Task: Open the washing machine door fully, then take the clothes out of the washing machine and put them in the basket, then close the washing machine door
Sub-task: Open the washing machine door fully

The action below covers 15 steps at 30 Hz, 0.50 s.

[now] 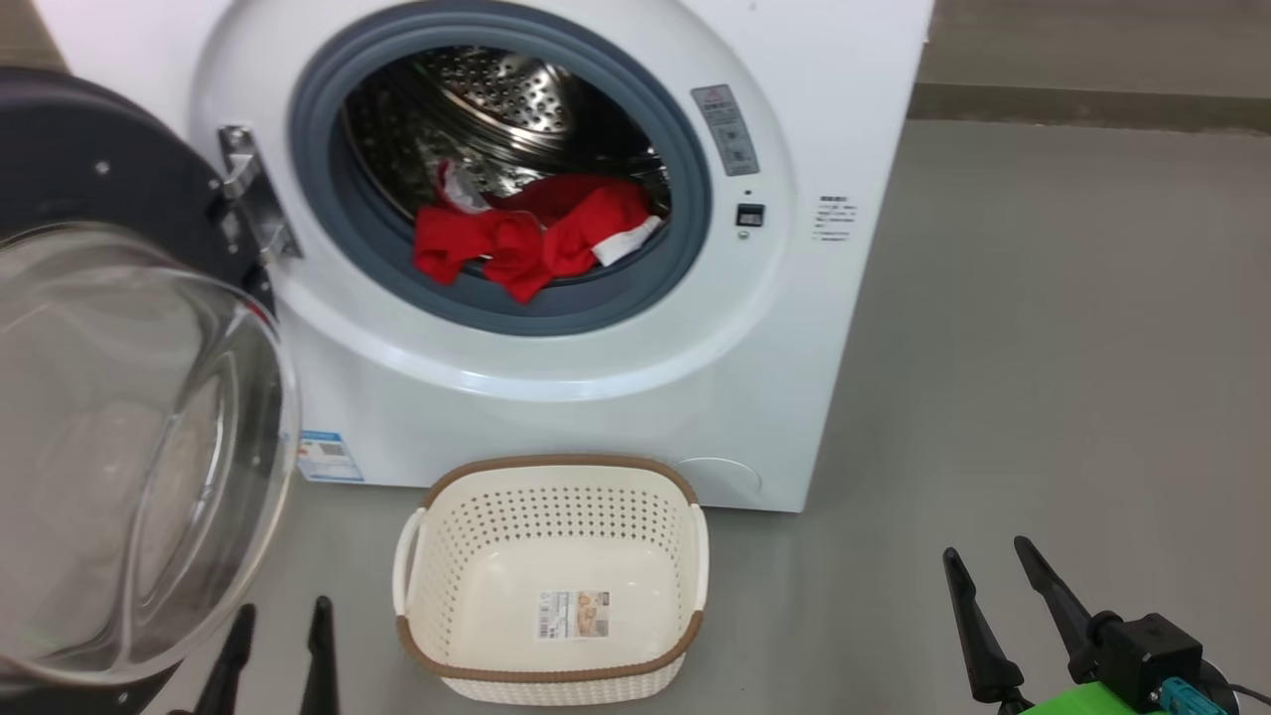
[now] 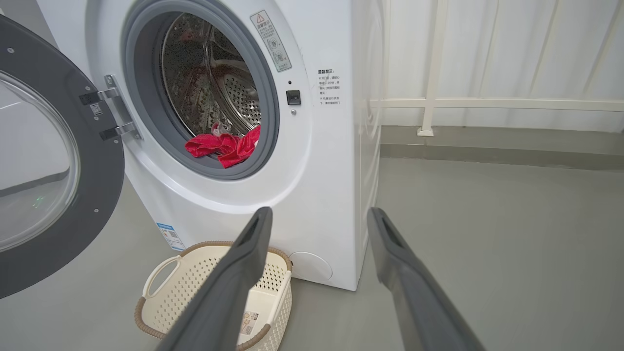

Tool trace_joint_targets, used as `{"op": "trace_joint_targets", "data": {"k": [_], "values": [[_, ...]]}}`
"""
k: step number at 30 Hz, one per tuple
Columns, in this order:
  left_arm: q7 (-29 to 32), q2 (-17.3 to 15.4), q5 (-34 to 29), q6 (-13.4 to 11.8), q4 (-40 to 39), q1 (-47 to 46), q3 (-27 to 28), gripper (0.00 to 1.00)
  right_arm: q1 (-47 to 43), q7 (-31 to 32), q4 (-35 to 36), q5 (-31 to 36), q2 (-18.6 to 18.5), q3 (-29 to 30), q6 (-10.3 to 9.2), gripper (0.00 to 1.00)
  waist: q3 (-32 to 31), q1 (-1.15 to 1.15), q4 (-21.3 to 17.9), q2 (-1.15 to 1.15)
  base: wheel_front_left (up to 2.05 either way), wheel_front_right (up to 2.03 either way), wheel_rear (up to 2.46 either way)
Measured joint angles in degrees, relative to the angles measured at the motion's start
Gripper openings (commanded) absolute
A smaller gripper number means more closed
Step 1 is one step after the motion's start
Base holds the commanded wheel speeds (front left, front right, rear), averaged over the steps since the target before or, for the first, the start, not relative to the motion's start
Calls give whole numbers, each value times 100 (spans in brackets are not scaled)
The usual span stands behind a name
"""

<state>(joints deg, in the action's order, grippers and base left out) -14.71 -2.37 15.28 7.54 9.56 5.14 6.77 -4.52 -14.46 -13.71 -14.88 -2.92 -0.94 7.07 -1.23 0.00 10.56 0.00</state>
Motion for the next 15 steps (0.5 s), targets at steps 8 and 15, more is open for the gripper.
{"op": "trace_joint_targets", "data": {"k": [8, 15], "values": [[0, -92, 266, 0, -161, 48, -377, 100, -1, 0, 108, 0, -1, 97, 0, 100, 116, 0, -434, 0, 0, 0, 0], [0, -170, 408, 0, -208, 52, -632, 100, 1, 0, 229, 0, -2, 256, 0, 100, 250, 0, -812, 0, 0, 0, 0]]}}
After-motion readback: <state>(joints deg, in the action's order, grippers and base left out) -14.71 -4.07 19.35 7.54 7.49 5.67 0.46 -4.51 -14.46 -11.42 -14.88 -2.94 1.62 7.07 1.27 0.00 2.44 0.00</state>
